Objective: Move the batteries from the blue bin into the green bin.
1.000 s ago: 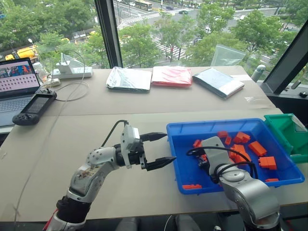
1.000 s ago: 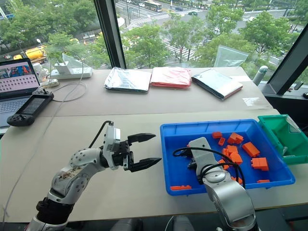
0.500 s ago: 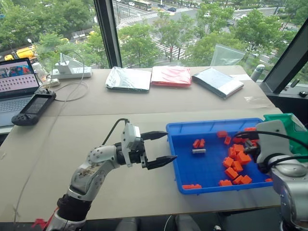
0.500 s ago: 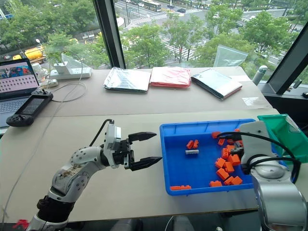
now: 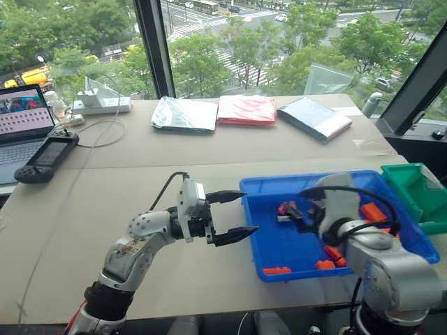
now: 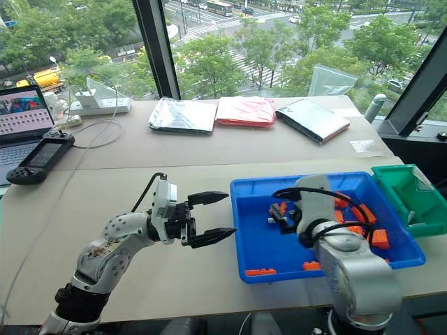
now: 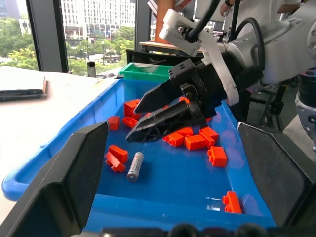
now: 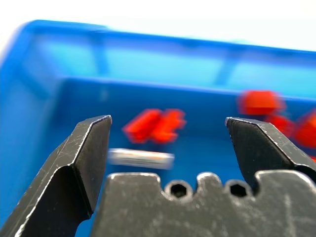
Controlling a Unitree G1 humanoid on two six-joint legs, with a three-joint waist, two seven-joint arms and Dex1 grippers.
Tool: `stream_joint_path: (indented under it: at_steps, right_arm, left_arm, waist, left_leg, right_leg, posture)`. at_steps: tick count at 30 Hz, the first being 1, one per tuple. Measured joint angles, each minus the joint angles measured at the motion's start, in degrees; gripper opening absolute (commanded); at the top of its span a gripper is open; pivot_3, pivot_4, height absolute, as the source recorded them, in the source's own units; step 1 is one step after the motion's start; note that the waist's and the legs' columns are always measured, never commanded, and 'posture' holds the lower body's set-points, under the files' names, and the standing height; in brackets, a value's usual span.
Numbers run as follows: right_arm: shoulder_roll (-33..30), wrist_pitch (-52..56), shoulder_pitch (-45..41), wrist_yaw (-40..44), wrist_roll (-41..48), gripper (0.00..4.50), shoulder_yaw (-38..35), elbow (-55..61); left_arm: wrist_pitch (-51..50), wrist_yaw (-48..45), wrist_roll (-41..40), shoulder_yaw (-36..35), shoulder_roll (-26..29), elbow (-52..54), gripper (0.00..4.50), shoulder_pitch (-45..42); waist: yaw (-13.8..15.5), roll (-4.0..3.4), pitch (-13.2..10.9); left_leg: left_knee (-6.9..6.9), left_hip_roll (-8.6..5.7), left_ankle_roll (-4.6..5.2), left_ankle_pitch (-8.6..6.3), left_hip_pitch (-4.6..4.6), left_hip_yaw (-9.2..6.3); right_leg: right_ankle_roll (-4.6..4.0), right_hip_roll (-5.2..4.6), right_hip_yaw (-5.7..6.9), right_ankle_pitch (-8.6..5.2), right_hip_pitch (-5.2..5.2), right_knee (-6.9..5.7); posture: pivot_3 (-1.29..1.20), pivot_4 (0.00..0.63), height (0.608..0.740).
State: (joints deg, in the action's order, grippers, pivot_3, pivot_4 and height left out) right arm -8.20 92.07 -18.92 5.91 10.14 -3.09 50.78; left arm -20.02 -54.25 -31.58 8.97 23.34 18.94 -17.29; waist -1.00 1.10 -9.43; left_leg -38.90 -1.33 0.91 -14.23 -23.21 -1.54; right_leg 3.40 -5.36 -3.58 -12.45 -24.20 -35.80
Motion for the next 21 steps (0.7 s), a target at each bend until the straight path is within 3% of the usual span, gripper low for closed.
stream_joint_path:
  at_steps: [7,14,21]
  right_arm:
    - [-1.57,-0.92,2.45,-8.22,-6.2,4.33,5.12,-5.59]
    - [-1.34,-6.15,3.39,-10.38,-8.9,4.33,6.28,-9.64]
    - [5.29,-10.82,3.69,-9.95,-8.8,4.33,2.31,-13.16]
  left_arm:
    - [0.0,0.39,0.0,0.01,-0.02,0.01,4.5,0.01]
    - [0.0,0.73,0.0,0.04,0.02,0.05,4.5,0.01]
    - [0.0,0.73,0.01,0.06,0.06,0.05,4.5,0.01]
  waist:
    - [-0.01,0.0,0.0]
    - [-0.26,0.0,0.0]
    - [-0.29,0.0,0.0]
  left_leg:
    - [0.02,0.02,-0.14,0.09,0.06,-0.02]
    - [0.03,0.05,-0.14,0.09,0.09,0.0]
    - [0.03,0.05,-0.14,0.08,0.1,-0.01]
  right_leg:
    - [-0.04,0.07,0.0,-0.02,-0.04,0.02]
    - [-0.06,0.09,0.0,-0.04,-0.03,0.01]
    - [-0.06,0.08,-0.01,-0.03,-0.02,-0.01]
  posture:
    - [0.0,0.15,0.74]
    - [0.0,0.15,0.74]
    - [0.0,0.15,0.74]
